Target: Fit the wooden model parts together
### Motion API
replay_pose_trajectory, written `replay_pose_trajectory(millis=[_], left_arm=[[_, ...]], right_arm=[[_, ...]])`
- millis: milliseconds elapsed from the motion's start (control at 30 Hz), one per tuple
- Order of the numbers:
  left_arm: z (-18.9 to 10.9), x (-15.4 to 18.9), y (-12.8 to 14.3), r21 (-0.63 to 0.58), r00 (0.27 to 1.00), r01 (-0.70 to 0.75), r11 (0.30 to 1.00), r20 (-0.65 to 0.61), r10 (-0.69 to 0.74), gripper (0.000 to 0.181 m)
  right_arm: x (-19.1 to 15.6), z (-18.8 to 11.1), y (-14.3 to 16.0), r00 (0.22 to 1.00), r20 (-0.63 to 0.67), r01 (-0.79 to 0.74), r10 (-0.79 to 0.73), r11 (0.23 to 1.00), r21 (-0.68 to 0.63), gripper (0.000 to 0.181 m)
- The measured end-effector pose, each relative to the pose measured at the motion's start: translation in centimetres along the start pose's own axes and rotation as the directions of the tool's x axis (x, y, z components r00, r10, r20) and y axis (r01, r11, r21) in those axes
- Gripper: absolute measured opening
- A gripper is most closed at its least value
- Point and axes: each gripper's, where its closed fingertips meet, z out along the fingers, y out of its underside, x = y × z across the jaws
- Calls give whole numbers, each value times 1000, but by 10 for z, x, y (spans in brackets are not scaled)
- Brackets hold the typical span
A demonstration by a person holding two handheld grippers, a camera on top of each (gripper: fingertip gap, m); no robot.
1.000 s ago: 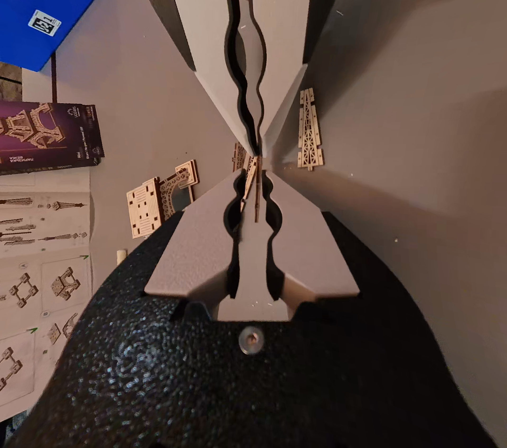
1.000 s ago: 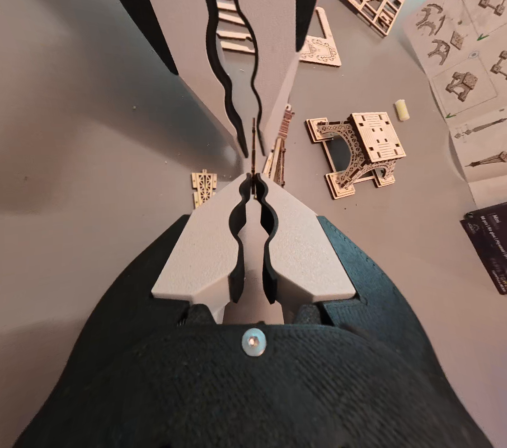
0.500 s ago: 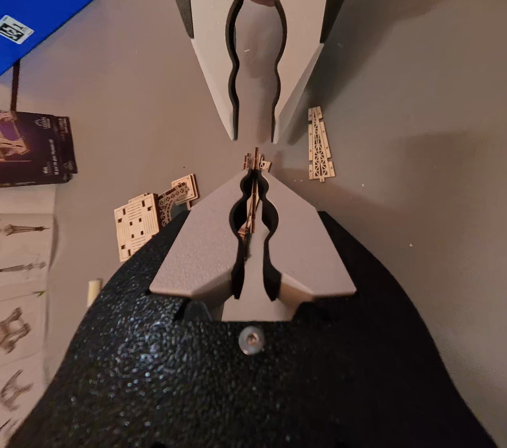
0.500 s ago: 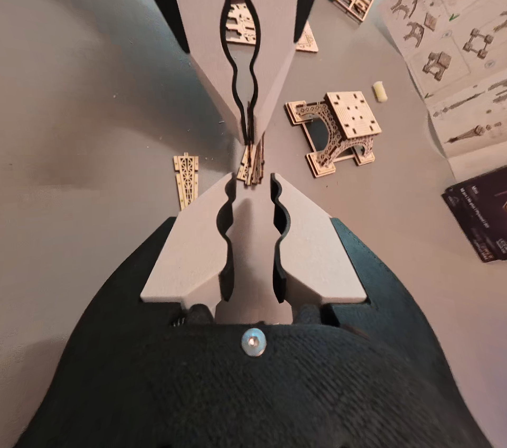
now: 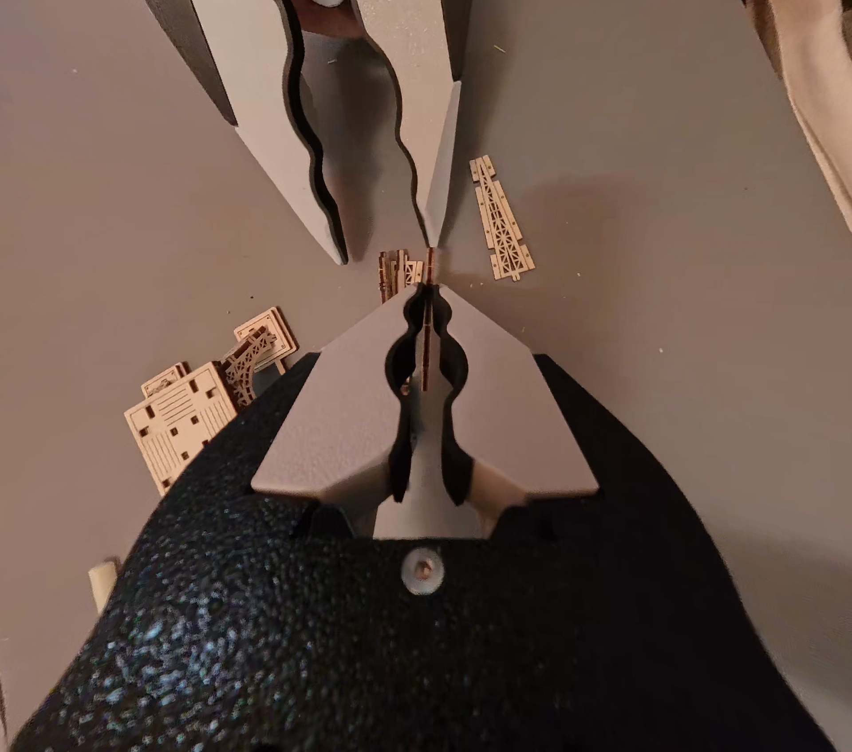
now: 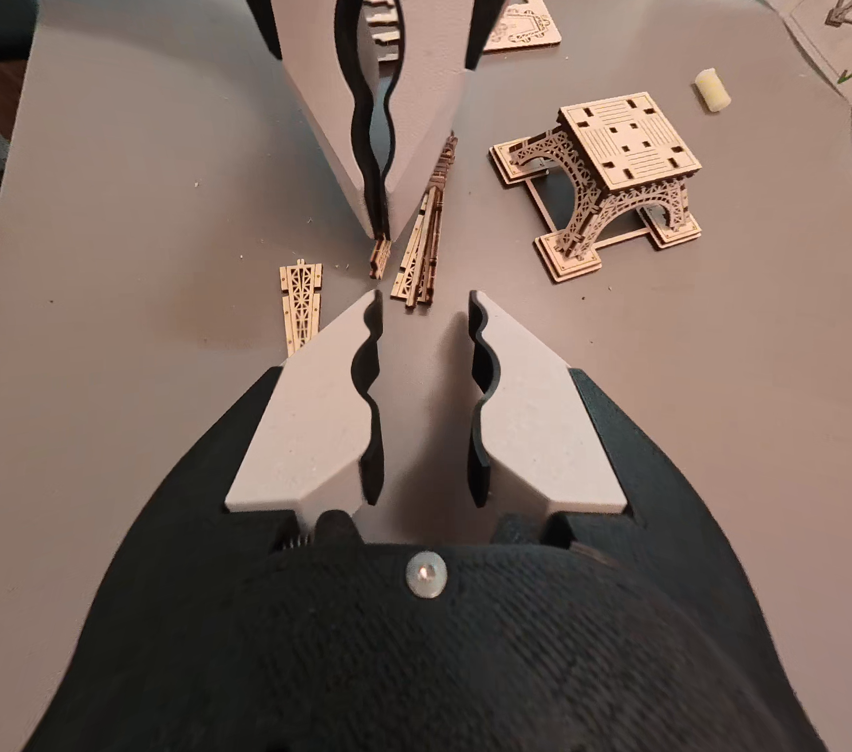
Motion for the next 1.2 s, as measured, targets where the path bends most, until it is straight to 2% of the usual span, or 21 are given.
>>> replay_pose_trajectory(millis=[167,333,533,767,933,1200], left_arm=[[-1,-4,-3,1,999,-18,1000,-51,18,1],[2,-8,-3,3,998,-24,1000,-62,24,1],[7,-6,6,-22,998,-29,999,-59,28,1],[5,-9,6,26,998,-31,999,-49,33,1],[7,-9,8,32,998,-36,999,-57,37,1],[6,-10,8,65,998,-27,998,-51,30,1]], right_arm=[[-4,5,6,999,10,33,-33,998,-51,47],[1,5,2,1000,-4,4,-4,1000,-27,38],[1,7,1,1000,20,-16,17,999,-33,40],[-1,13,1,999,41,-18,20,998,-52,37],[0,15,0,998,49,-33,35,998,-57,28],[1,17,-1,997,60,-45,48,997,-57,29]])
